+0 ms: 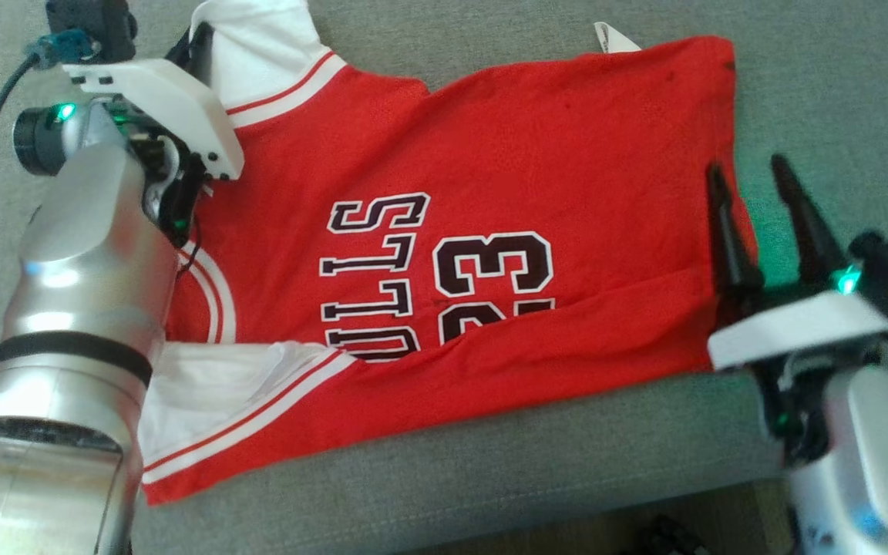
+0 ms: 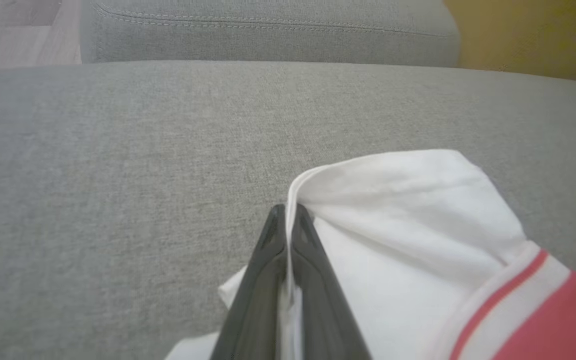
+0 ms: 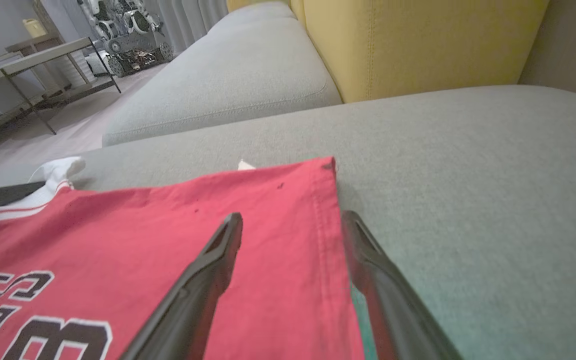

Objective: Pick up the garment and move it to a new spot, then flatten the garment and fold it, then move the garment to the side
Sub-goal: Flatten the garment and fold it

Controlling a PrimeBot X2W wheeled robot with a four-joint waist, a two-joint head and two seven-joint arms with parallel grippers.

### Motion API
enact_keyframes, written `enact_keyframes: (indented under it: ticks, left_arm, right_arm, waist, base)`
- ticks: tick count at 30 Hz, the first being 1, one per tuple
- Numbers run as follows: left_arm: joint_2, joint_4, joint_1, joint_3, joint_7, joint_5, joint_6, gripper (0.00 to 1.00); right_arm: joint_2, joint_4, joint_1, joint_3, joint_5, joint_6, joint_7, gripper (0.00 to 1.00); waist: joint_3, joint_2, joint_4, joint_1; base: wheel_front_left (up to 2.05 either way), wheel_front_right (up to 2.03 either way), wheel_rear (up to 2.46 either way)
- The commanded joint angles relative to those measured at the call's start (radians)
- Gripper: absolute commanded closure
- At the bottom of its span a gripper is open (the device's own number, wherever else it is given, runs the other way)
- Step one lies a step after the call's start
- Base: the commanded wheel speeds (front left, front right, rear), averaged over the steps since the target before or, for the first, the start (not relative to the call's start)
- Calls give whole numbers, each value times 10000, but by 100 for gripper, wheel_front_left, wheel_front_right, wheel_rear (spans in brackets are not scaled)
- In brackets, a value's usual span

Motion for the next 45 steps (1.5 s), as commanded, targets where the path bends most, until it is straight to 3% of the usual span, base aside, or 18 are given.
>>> enact_keyframes:
  ticks: [1, 10, 19, 20, 21, 22, 23, 33, 45]
  left_arm:
    - [296, -41, -262, 61, -135, -24, 3, 100]
    - [-236, 150, -691, -330, -928, -99, -159, 100]
    - [-575, 97, -780, -854, -1290, -388, -230, 100]
    - [-589, 84, -769, -897, -1314, -443, -232, 100]
    - [-599, 70, -762, -942, -1336, -493, -234, 100]
    - [-607, 39, -754, -970, -1365, -556, -236, 100]
    - [-612, -2, -746, -1006, -1397, -602, -237, 100]
    - [-325, -1194, -213, -824, -1634, -933, -225, 100]
    - [183, -5838, 3223, -99, -1644, -684, 514, 100]
  right_arm:
    - [-186, -194, -532, 62, 78, -7, 45, 0]
    - [-1219, 2448, -3248, -254, 676, -7, 815, 0]
    - [-1761, 5455, -5072, 32, 1179, -7, 2930, 0]
    - [-1784, 5623, -5154, 103, 1254, -7, 3156, 16]
    - [-1821, 5736, -5222, 164, 1322, -7, 3323, 55]
    - [-1842, 5806, -5278, 192, 1414, -7, 3433, 87]
    - [-1859, 5849, -5312, 223, 1510, -7, 3523, 100]
    - [-2078, 4753, -4803, 318, 2276, -7, 2205, 100]
    - [-2016, 3321, -2886, 162, 3497, -7, 1617, 100]
  waist:
    - [-23, 0, 68, -1]
    - [-31, 0, 727, -1]
    - [-89, 0, 1244, -1]
    - [-105, 0, 1269, -1]
    - [-121, 0, 1296, -1]
    - [-139, 0, 1319, -1]
    - [-162, 0, 1337, -1]
    - [-612, 0, 1453, -1]
    - [-1197, 0, 1460, -1]
  base:
    - [0, 0, 0]
    - [0, 0, 0]
    - [0, 0, 0]
    - [0, 0, 0]
    - [0, 0, 0]
    - [0, 0, 0]
    - [0, 0, 0]
    - [0, 0, 0]
    - [0, 0, 0]
